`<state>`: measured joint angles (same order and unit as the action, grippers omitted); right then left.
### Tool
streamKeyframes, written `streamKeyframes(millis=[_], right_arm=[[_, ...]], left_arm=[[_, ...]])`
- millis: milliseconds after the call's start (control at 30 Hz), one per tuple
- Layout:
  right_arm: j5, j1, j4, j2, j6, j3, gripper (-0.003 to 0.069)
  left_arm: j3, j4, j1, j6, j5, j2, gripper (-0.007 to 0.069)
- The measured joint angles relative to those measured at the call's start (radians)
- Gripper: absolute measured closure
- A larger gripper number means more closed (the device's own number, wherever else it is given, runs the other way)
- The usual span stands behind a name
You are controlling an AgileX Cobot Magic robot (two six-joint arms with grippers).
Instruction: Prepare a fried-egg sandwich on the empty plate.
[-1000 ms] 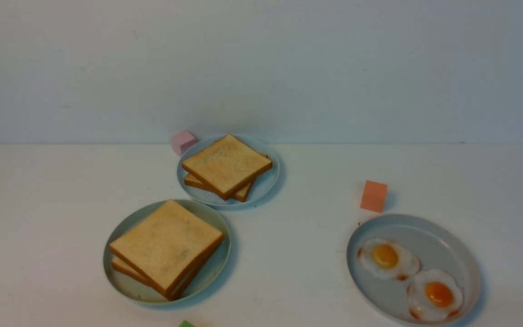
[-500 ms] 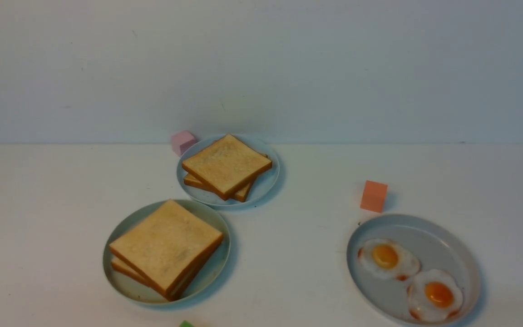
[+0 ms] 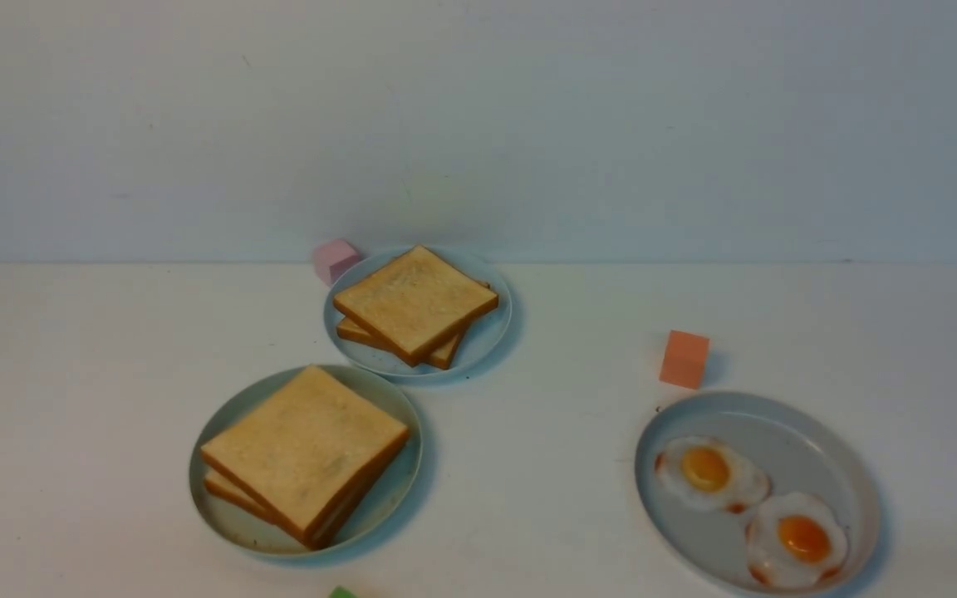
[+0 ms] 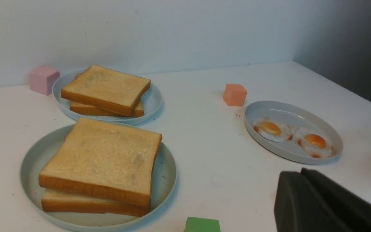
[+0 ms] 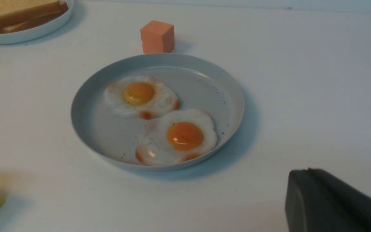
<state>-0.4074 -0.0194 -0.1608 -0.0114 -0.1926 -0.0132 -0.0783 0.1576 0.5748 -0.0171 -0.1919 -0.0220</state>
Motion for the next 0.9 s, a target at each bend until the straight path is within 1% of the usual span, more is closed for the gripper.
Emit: streamKeyframes(millis=[67, 100, 133, 167, 200, 233, 267, 300, 367, 400, 433, 500, 533, 567, 667, 900], right_arm=[[0.000, 0.000, 0.000, 0.000, 0.000, 0.000, 0.0652], [0.000, 0.000, 0.000, 0.000, 0.000, 0.000, 0.0652], [0.000, 0.000, 0.000, 0.000, 0.000, 0.000, 0.0652], [0.000, 0.000, 0.000, 0.000, 0.000, 0.000, 0.0652], [0.000, 0.000, 0.000, 0.000, 0.000, 0.000, 0.0651], [0.000, 0.000, 0.000, 0.000, 0.000, 0.000, 0.0648], [0.000, 0.000, 0.000, 0.000, 0.000, 0.000, 0.0648], [0.000, 0.000, 0.000, 0.000, 0.000, 0.000, 0.0648], [0.000, 0.000, -0.001, 0.000, 0.000, 0.000, 0.0645], [0.000, 0.000, -0.001, 0.000, 0.000, 0.000, 0.0644], [0.000, 0.000, -0.001, 0.000, 0.000, 0.000, 0.0645], [0.000, 0.000, -0.001, 0.000, 0.000, 0.000, 0.0645], [0.000, 0.000, -0.001, 0.000, 0.000, 0.000, 0.0645], [0.000, 0.000, -0.001, 0.000, 0.000, 0.000, 0.0643], [0.000, 0.000, -0.001, 0.000, 0.000, 0.000, 0.0641], [0.000, 0.000, -0.001, 0.000, 0.000, 0.000, 0.0636]], left_arm=[[0.000, -0.041, -0.095, 0.000, 0.057, 0.000, 0.0635], [0.000, -0.043, -0.095, 0.000, 0.060, 0.000, 0.0638], [0.000, -0.048, -0.202, -0.001, 0.077, 0.001, 0.0638], [0.000, -0.050, -0.215, -0.001, 0.077, 0.001, 0.0638], [0.000, -0.051, -0.278, -0.001, 0.076, 0.002, 0.0638], [0.009, -0.054, -0.369, -0.009, 0.074, 0.012, 0.0638], [0.024, -0.055, -0.424, -0.023, 0.074, 0.023, 0.0638], [0.028, -0.055, -0.432, -0.030, 0.074, 0.026, 0.0638], [0.085, -0.055, -0.501, -0.092, 0.059, 0.032, 0.0638], [0.085, -0.055, -0.501, -0.092, 0.059, 0.032, 0.0638], [0.099, -0.060, -0.520, -0.135, 0.000, 0.032, 0.0638], [0.103, -0.067, -0.526, -0.190, -0.106, 0.032, 0.0638], [0.104, -0.068, -0.526, -0.199, -0.125, 0.032, 0.0638], [0.110, -0.066, -0.526, -0.235, -0.176, 0.032, 0.0638], [0.110, -0.061, -0.526, -0.274, -0.191, 0.032, 0.0638], [0.110, -0.059, -0.526, -0.290, -0.193, 0.032, 0.0638]])
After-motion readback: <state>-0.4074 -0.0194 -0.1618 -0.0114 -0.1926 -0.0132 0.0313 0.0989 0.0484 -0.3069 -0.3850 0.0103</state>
